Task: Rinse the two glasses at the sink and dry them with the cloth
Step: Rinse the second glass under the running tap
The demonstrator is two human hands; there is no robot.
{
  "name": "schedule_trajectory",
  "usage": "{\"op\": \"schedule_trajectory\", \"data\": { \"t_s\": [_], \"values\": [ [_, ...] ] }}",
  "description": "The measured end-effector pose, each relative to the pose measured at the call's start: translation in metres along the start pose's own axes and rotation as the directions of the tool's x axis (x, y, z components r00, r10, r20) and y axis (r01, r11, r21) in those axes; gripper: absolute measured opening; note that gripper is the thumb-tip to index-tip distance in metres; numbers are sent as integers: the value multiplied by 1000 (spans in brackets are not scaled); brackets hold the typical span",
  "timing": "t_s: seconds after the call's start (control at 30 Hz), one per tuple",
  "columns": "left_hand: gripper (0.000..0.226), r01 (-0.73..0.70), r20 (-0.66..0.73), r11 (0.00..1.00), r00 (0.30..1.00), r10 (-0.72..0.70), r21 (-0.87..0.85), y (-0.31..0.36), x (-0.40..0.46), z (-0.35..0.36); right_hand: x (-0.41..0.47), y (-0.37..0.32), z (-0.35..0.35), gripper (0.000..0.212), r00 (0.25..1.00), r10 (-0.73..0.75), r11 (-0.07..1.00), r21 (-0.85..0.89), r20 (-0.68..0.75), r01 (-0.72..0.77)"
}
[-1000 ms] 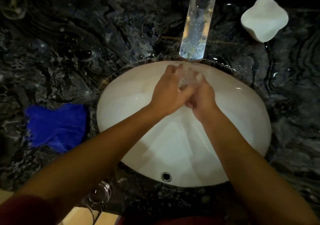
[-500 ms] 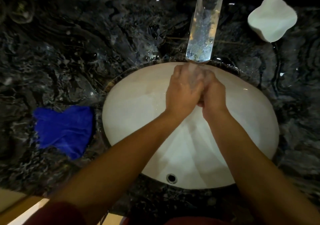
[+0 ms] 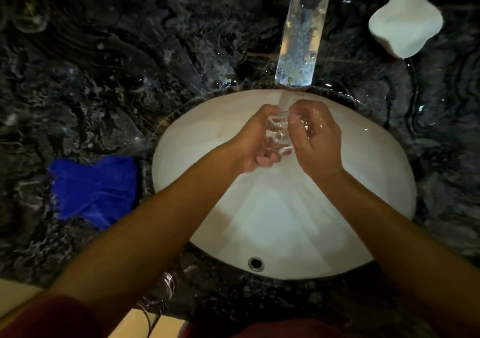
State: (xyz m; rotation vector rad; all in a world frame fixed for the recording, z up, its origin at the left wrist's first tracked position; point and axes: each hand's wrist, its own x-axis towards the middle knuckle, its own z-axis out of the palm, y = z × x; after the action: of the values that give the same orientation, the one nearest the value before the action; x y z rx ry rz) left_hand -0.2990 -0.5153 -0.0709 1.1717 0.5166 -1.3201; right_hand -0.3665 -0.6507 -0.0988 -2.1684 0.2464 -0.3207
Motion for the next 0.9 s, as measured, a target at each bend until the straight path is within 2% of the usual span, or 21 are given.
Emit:
{"op": "schedule_trajectory", "data": {
  "t_s": [0.07, 0.13, 0.2, 0.27, 0.33, 0.4, 0.43, 0.53, 0.63, 0.67, 0.73, 0.8, 0.9],
  "values": [
    [47, -110, -148, 994, 983, 106, -16, -3, 1, 12, 9, -3, 3, 19, 997, 74, 996, 44, 11, -74],
    [47, -215, -306, 977, 930, 205, 0, -7, 1, 21, 12, -8, 8, 19, 990, 142, 988, 54, -9, -141],
    [40, -338, -423, 933, 833, 357, 122, -12, 2, 23, 11, -15, 14, 19, 952, 305, 937, 181, -12, -298],
    [32, -431, -441, 822, 698, 565, 371, -21, 5, 21, 12, -18, 19, 20, 850, 524, 802, 309, 48, -512],
    [34, -413, -404, 687, 585, 703, 598, -30, 4, 16, 16, -18, 22, 25, 676, 696, 563, 403, 240, -722],
    [45, -375, -342, 549, 492, 801, 747, -41, 3, 11, 20, -13, 19, 35, 495, 691, 287, 428, 527, -857],
    [49, -372, -294, 478, 453, 842, 796, -45, 2, 11, 24, -8, 14, 38, 440, 639, 216, 401, 631, -890],
    [52, -377, -115, 267, 378, 919, 887, -47, 4, 11, 28, 6, 8, 34, 334, 553, 175, 286, 763, -942],
    [37, -399, 188, -73, 258, 948, 914, -48, 15, 4, 26, 8, 5, 23, 266, 548, 191, 192, 793, -963],
    [32, -405, 253, -138, 246, 936, 904, -48, 18, -1, 23, 8, 5, 18, 262, 550, 181, 194, 793, -964],
    [29, -414, 275, -144, 275, 921, 899, -45, 20, -7, 19, 5, 9, 20, 271, 597, 159, 220, 755, -962],
    [30, -402, 212, -75, 307, 928, 913, -40, 20, -10, 17, -2, 16, 26, 305, 650, 153, 273, 696, -950],
    [30, -443, 18, 142, 339, 941, 885, -33, 19, -2, 18, -12, 21, 28, 384, 690, 179, 370, 613, -912]
  ]
}}
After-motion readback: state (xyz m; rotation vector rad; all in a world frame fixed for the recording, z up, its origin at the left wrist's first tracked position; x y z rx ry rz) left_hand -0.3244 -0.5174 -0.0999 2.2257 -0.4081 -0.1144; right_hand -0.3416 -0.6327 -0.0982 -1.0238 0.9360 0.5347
